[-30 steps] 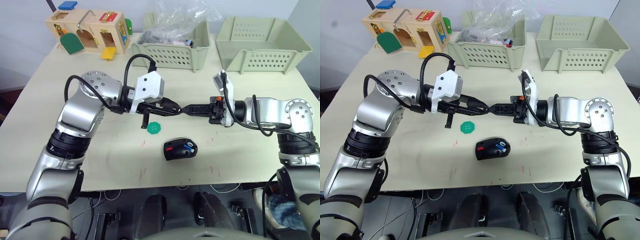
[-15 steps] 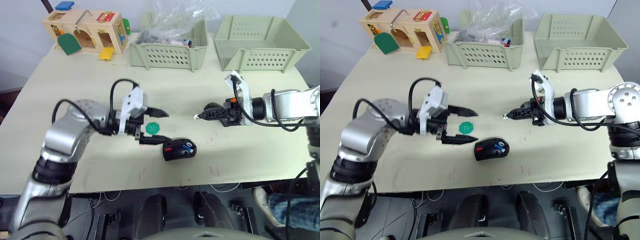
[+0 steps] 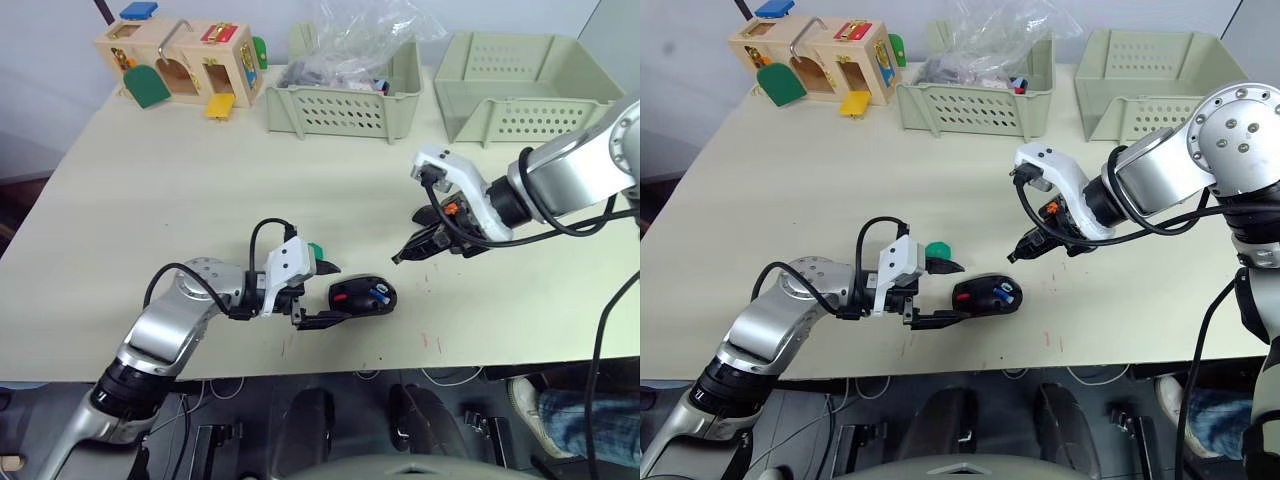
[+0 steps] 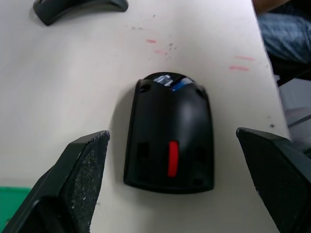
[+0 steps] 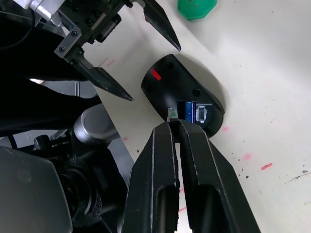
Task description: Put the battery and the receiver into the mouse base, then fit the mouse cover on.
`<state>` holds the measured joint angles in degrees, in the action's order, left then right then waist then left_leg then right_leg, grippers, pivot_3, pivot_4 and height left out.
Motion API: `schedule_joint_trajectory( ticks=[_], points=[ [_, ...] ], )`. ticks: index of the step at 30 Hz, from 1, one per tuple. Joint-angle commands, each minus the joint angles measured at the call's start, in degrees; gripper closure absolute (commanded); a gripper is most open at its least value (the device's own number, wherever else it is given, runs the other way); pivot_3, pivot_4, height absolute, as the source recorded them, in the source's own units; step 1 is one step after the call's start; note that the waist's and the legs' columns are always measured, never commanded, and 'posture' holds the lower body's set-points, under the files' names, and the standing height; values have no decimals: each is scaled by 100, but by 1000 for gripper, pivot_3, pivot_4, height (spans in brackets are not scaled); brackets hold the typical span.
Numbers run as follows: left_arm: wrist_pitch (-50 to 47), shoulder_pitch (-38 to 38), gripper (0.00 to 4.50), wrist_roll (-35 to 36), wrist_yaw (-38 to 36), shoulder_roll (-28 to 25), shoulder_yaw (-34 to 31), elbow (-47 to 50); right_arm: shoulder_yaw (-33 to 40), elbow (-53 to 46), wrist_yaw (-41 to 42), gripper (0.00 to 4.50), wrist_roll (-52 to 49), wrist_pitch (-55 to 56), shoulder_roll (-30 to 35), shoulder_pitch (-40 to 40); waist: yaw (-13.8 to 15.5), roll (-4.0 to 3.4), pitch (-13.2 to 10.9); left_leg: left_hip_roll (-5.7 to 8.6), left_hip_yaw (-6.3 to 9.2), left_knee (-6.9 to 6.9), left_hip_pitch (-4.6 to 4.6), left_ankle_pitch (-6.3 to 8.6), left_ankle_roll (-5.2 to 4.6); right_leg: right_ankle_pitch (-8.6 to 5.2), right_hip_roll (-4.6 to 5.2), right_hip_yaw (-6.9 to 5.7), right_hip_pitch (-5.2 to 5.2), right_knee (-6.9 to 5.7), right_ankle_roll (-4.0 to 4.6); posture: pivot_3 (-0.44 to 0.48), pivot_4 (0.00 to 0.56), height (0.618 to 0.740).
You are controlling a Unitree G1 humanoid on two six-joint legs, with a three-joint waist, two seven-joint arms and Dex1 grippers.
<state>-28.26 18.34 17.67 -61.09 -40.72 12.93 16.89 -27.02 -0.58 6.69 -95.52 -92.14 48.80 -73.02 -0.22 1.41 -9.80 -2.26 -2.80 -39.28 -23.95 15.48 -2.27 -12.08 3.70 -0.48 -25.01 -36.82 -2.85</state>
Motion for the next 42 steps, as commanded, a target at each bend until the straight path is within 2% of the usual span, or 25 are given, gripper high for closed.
schedule_joint_trajectory(
  ticks=[1, 13, 31, 34, 35, 37, 42],
  points=[
    [315, 191, 36, -252, -18, 105, 246, -76, -1, -235, 388, 4500, 361, -36, 39, -148, -1, 0, 0, 0, 1, 0, 0, 0, 0, 0, 0, 0, 0, 0, 0, 0, 150, 740],
    [397, 416, 36, -539, -49, 399, 624, -297, -38, -324, 1042, 4500, 1089, -36, -19, -96, -39, 0, 0, 0, 1, 0, -1, 0, 0, 0, 0, 1, -3, -2, 0, 0, 150, 740],
    [719, 470, 36, -848, -146, 554, 796, -638, -53, -308, 1109, 4500, 1147, -36, -89, -94, -38, 0, 0, 0, 0, 0, -1, 0, 0, 0, 1, 1, -4, -4, 0, 0, 150, 740],
    [736, 480, 834, -873, -132, 587, 772, -699, -53, -283, 1109, 4500, 1148, -36, -111, -95, -38, 0, 0, 0, 0, 0, -1, 0, 0, 0, 1, 1, -4, -4, 0, 0, 150, 740],
    [730, 480, 1242, -868, -126, 596, 757, -706, -51, -274, 1102, 4500, 1156, -36, -129, -93, -37, 0, 0, 0, 0, 0, -1, 0, 0, 0, 1, 1, -4, -4, 0, 0, 150, 740],
    [725, 478, 1559, -863, -125, 606, 740, -711, -50, -266, 1094, 4500, 1169, -36, -149, -90, -37, 0, 0, 0, 0, 0, -1, 0, 0, 0, 1, 1, -4, -4, 0, 0, 150, 740],
    [735, 502, 1558, -863, -141, 610, 726, -719, -80, -262, 1049, 4500, 1250, -36, -233, -60, -33, 0, 0, 0, 0, 0, -1, 0, 0, 0, 2, 1, -4, -6, 0, 0, 150, 740]
  ],
)
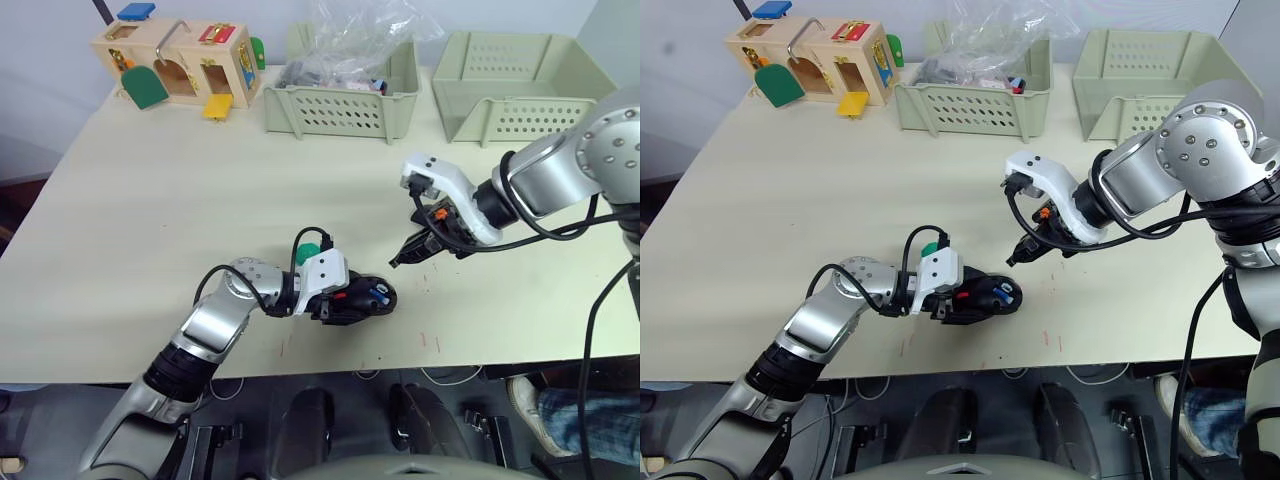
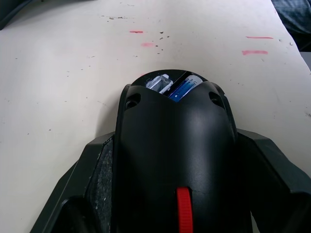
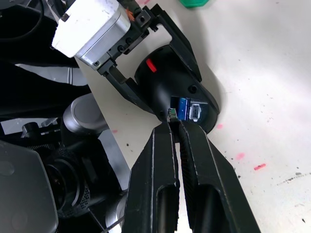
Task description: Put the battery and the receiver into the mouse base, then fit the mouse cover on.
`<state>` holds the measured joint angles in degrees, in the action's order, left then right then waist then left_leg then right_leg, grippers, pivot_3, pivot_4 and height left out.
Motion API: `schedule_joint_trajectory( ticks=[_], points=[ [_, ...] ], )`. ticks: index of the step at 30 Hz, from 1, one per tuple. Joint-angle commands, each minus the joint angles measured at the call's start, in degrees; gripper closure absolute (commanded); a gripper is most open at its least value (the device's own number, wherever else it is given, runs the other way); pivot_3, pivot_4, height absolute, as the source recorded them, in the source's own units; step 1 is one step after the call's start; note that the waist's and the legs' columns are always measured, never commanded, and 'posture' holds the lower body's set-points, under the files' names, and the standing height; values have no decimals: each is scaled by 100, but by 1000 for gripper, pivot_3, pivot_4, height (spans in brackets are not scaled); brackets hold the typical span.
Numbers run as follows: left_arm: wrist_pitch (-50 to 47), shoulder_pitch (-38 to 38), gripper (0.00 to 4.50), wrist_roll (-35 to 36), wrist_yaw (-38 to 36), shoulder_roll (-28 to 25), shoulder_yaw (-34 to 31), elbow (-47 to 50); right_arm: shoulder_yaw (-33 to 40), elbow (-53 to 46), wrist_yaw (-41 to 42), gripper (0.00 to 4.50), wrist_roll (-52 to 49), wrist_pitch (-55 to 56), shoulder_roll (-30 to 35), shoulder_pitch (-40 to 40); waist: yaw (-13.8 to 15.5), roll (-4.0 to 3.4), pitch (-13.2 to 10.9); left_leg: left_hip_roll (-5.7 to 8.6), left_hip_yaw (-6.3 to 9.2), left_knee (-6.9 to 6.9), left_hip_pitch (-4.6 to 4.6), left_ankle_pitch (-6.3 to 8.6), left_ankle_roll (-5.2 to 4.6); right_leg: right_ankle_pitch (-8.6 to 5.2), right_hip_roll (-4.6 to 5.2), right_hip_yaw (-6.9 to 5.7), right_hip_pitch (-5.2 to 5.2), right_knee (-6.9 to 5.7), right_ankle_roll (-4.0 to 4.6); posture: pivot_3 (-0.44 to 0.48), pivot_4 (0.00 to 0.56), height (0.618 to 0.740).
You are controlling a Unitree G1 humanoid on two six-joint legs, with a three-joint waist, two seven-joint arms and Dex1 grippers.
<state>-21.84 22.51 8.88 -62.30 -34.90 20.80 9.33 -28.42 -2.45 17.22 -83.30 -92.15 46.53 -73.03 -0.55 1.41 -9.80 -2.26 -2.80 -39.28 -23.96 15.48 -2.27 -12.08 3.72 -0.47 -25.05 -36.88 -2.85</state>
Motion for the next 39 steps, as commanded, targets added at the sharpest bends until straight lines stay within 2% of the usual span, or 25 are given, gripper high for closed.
schedule_joint_trajectory(
  ticks=[1, 11, 16, 25, 39],
  points=[
    [90, 89, 1558, 15, -20, 30, -61, 37, 55, -72, -13, 4500, 35, -35, -18, -53, 0, 0, 0, 0, 0, 0, 0, 0, 0, 0, 0, 0, 0, 0, 0, 0, 150, 740],
    [28, 92, 1558, -44, 13, 68, -26, 13, -564, -259, -128, 4500, 767, -35, -297, 80, -4, 0, 0, 0, 1, 0, 0, 0, 0, 0, 0, -1, -1, -3, 0, 0, 150, 740],
    [23, 60, 1558, -64, 7, 63, -10, 26, -740, 185, -340, 4500, 1175, -35, -826, 101, -16, -1, 1, 0, 0, -3, 2, -1, 0, 0, -1, 0, -1, -11, 0, 0, 150, 740],
    [39, 103, 1558, -95, -6, 102, 6, -47, -987, 282, -139, 4500, 1777, -35, -1088, -9, -10, -1, 1, 1, 2, -3, 2, -1, 0, 0, -1, -1, -2, -11, 0, 0, 150, 740],
    [61, 59, 1558, -123, -5, 92, 25, -74, -1142, 445, 171, 4500, 1917, -35, -1330, -157, -10, -2, 1, 2, 2, -3, 2, -1, 0, 0, 0, -2, -1, -13, 0, 0, 150, 740]
  ],
)
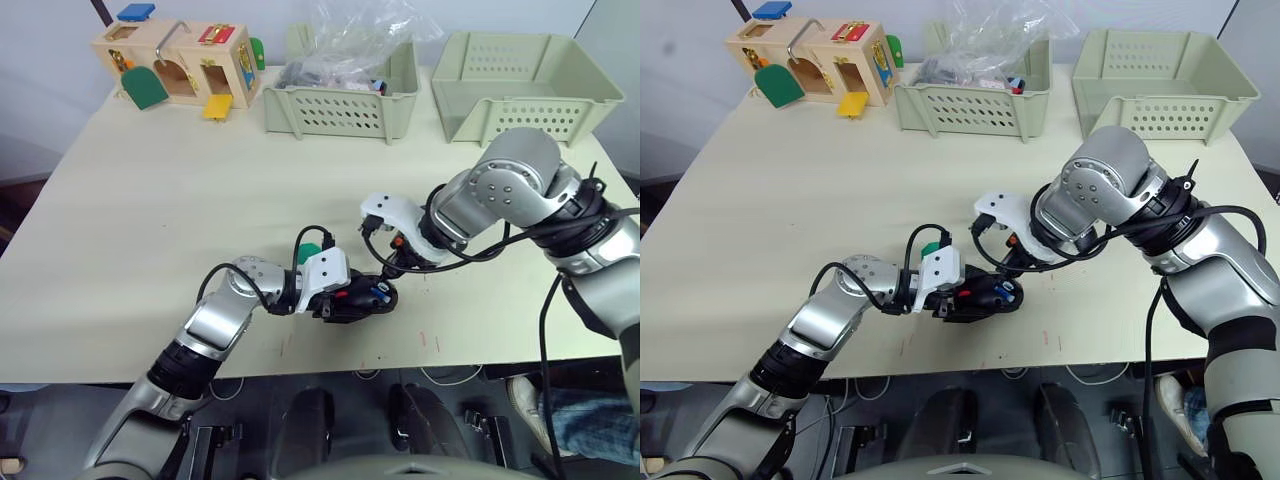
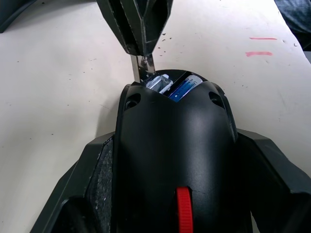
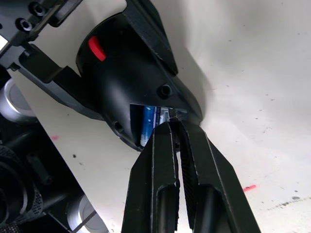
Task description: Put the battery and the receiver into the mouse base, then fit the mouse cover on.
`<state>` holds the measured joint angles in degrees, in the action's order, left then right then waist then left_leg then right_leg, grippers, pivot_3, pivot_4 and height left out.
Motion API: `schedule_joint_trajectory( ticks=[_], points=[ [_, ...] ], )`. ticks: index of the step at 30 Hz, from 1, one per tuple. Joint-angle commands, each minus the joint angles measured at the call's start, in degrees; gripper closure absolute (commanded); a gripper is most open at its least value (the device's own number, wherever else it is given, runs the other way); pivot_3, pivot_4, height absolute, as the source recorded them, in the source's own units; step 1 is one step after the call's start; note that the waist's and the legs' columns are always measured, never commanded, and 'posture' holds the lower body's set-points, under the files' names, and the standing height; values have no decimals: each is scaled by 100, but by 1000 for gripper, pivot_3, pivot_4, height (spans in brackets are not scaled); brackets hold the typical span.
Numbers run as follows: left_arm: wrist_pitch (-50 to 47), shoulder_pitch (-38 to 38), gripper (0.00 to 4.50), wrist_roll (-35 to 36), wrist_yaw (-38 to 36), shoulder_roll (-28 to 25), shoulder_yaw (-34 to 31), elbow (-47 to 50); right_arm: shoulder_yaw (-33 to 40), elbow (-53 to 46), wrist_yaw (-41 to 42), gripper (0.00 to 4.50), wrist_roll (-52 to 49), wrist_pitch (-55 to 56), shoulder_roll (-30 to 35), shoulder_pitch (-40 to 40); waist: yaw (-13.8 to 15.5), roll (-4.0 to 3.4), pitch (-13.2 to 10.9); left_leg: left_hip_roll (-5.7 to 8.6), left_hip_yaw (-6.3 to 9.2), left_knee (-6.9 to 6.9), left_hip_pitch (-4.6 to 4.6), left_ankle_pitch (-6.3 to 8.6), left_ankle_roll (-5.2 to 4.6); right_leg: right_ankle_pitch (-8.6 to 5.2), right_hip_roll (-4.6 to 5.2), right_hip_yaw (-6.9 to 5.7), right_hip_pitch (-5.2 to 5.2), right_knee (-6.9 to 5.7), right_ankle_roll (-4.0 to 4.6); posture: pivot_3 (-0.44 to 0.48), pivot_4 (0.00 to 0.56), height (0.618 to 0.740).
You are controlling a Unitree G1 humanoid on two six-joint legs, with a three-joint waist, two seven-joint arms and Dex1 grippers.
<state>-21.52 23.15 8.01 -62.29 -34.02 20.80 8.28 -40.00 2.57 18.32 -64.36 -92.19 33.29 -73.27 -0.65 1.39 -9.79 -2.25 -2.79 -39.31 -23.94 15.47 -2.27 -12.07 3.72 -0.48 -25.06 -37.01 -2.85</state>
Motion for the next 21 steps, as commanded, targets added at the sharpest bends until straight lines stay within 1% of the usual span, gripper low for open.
schedule_joint_trajectory(
  ticks=[1, 12, 21],
  points=[
    [-5, -20, 1558, -30, -5, -12, 23, 75, 2, -54, 71, 4500, 26, -31, -11, -128, 0, 0, 0, 0, 1, 0, 0, 0, 0, 0, 0, 0, 0, 0, 0, 0, 150, 740],
    [-491, -135, 1558, 65, 22, -173, -4, 668, -52, -83, 130, 4500, 102, -31, -42, -104, -12, 0, 0, 0, 1, 1, 0, 0, 0, 0, -1, 0, -1, 0, 0, 0, 150, 740],
    [-748, -83, 1558, 85, 71, -165, -3, 819, -113, -130, 146, 4500, -32, -31, 15, -74, -12, 0, 0, 0, 1, 1, 0, 0, 0, 0, -1, 0, -1, 0, 0, 0, 150, 740]
  ],
)
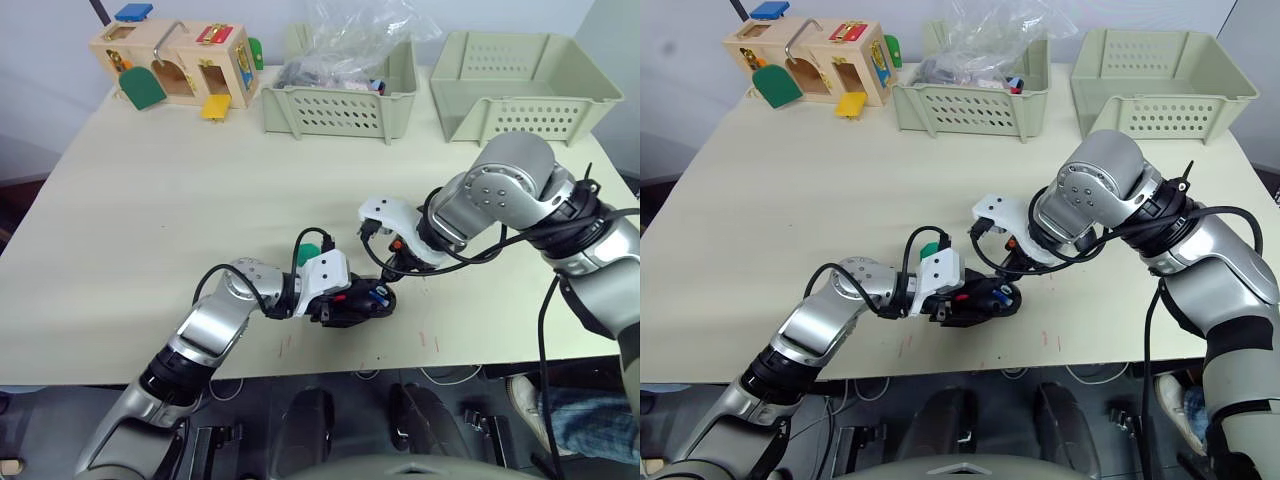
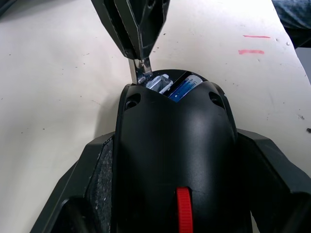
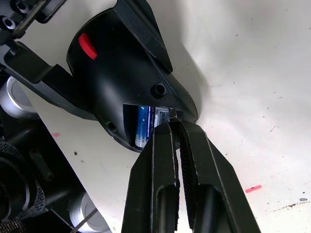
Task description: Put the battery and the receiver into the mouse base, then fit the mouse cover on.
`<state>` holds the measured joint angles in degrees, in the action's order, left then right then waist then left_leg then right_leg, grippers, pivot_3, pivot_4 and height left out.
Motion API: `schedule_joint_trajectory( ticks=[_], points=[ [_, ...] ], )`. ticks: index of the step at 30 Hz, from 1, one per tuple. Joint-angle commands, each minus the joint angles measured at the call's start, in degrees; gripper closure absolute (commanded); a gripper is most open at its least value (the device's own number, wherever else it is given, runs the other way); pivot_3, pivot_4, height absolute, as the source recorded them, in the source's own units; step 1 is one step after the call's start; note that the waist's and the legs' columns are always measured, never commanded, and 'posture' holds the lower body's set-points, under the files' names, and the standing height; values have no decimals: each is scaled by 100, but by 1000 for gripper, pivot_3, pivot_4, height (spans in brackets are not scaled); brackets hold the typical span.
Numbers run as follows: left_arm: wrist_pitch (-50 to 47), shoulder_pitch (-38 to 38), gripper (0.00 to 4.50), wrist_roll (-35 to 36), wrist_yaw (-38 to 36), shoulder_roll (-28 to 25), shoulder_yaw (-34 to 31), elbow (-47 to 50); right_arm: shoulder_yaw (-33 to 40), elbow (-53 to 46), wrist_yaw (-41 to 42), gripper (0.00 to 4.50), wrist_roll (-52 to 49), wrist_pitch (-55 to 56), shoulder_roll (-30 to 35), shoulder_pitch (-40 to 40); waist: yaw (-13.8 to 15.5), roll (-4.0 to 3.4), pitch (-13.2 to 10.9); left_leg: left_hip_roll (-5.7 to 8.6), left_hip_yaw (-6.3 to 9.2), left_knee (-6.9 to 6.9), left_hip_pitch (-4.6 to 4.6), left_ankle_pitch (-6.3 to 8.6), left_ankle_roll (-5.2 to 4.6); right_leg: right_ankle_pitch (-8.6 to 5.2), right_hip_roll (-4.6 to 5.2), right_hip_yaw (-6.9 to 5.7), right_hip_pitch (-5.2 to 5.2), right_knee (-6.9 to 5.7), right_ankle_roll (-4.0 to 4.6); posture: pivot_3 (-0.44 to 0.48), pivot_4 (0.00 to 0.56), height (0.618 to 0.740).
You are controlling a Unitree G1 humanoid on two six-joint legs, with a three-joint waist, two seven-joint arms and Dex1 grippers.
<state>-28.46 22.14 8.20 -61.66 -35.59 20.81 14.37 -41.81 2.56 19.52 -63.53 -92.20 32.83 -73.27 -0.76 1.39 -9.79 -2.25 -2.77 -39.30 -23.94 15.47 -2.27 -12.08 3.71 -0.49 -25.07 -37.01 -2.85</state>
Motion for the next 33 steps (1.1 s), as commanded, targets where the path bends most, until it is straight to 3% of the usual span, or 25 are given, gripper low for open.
schedule_joint_trajectory(
  ticks=[1, 33],
  points=[
    [-80, 17, 1558, 66, 16, -7, 1, 233, 62, -144, 18, 4500, -151, -30, 70, -66, 0, 0, 0, 0, 0, 0, 0, 0, 0, 0, 0, 0, 0, 0, 0, 0, 150, 740],
    [17, -146, 1558, 3, 94, -36, 36, 202, 38, -189, -265, 4500, -518, -30, 26, 75, 1, 0, 0, 0, 0, 0, 0, 0, 0, 0, 0, 0, 0, 0, 0, 0, 150, 740]
  ],
)
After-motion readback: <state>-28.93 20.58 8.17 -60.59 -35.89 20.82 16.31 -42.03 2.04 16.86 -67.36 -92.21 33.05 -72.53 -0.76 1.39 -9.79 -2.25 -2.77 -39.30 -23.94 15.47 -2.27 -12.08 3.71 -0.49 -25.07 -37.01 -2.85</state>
